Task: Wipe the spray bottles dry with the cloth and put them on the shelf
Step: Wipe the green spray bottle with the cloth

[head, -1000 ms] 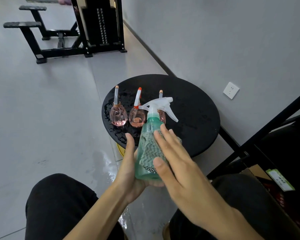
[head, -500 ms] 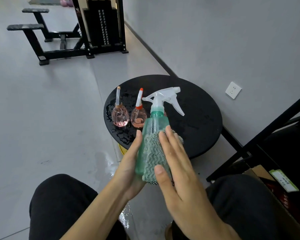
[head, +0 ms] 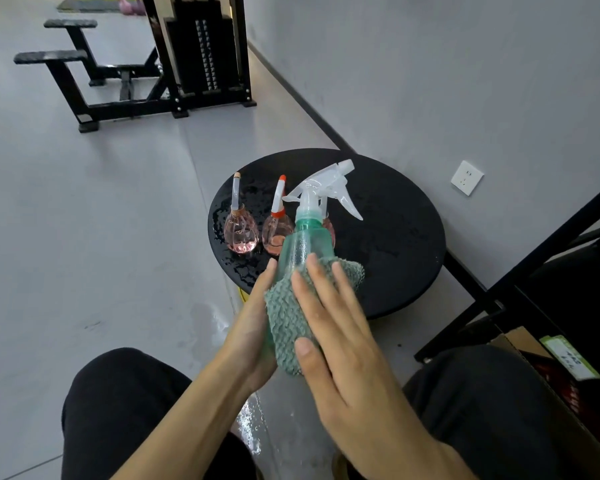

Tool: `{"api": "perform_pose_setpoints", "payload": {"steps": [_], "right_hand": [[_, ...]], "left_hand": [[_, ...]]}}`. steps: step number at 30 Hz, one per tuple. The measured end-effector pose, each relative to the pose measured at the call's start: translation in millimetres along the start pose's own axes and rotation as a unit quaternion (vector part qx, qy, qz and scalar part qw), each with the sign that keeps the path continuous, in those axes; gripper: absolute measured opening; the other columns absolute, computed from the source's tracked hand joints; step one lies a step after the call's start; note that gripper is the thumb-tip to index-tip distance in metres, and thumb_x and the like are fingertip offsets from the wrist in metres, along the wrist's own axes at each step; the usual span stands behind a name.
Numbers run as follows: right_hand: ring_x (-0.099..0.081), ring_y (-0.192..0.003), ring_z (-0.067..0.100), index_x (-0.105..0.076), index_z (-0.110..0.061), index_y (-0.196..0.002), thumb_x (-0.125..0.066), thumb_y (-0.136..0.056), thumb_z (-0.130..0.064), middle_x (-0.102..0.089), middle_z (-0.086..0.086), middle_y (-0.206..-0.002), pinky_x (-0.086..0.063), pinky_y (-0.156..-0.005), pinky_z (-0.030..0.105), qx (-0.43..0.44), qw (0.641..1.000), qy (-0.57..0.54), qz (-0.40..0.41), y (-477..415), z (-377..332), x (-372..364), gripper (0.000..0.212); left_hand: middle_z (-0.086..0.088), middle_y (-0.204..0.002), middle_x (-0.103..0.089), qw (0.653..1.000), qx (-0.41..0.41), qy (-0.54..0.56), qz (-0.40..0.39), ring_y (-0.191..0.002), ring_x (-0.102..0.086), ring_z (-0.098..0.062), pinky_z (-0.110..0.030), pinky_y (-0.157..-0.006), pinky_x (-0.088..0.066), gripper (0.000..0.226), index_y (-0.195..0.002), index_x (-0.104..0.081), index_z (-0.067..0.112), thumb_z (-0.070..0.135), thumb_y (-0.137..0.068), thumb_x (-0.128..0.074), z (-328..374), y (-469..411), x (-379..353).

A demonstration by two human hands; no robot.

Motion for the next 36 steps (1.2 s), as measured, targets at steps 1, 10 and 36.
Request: {"api": "perform_pose_setpoints", "payload": {"steps": [1,10,36], "right_hand": [[0.009,-0.148,0.003,-0.016,-0.028,-0.153,-0.024,-0.101,-0.034,0.001,-0.024,-0.160,-0.011,-0.122,0.037,0.000,1.000,-0.010,-0.003,-3.4,0.9,1.9,0.053],[0.011,-0.145,-0.005,-0.012,-0.031,-0.153,-0.027,-0.102,-0.033,0.003,-0.026,-0.159,0.001,-0.118,0.018,-0.018,0.999,-0.040,-0.010,-34.7,11.5,23.0,0.053],[0.009,-0.143,-0.010,-0.013,-0.034,-0.152,-0.025,-0.101,-0.036,0.003,-0.031,-0.156,0.003,-0.113,0.008,-0.067,0.995,-0.069,-0.011,-27.4,27.2,15.1,0.052]], "left_hand": [[-0.011,-0.100,-0.074,1.000,-0.002,-0.002,-0.003,-0.087,-0.072,-0.020,-0.033,-0.072,-0.056,0.053,-0.101,-0.074,0.015,0.055,-0.085,-0.043,0.0,0.3,-1.4],[-0.004,-0.089,-0.075,1.000,-0.006,0.024,-0.014,-0.073,-0.073,-0.018,-0.037,-0.058,-0.058,0.048,-0.084,-0.078,0.025,0.055,-0.089,-0.041,-8.4,4.5,-8.0],[-0.002,-0.079,-0.072,0.998,0.017,-0.062,-0.017,-0.065,-0.069,-0.015,-0.032,-0.054,-0.055,0.047,-0.096,-0.069,0.021,0.058,-0.087,-0.042,-10.4,3.7,-6.3]]}}
Point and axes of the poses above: each hand's wrist, its own y-axis away from the middle knuckle, its own x-axis out of the back of the hand, z = x × y, the point moved 5 cm from there along -y, towards the middle knuckle
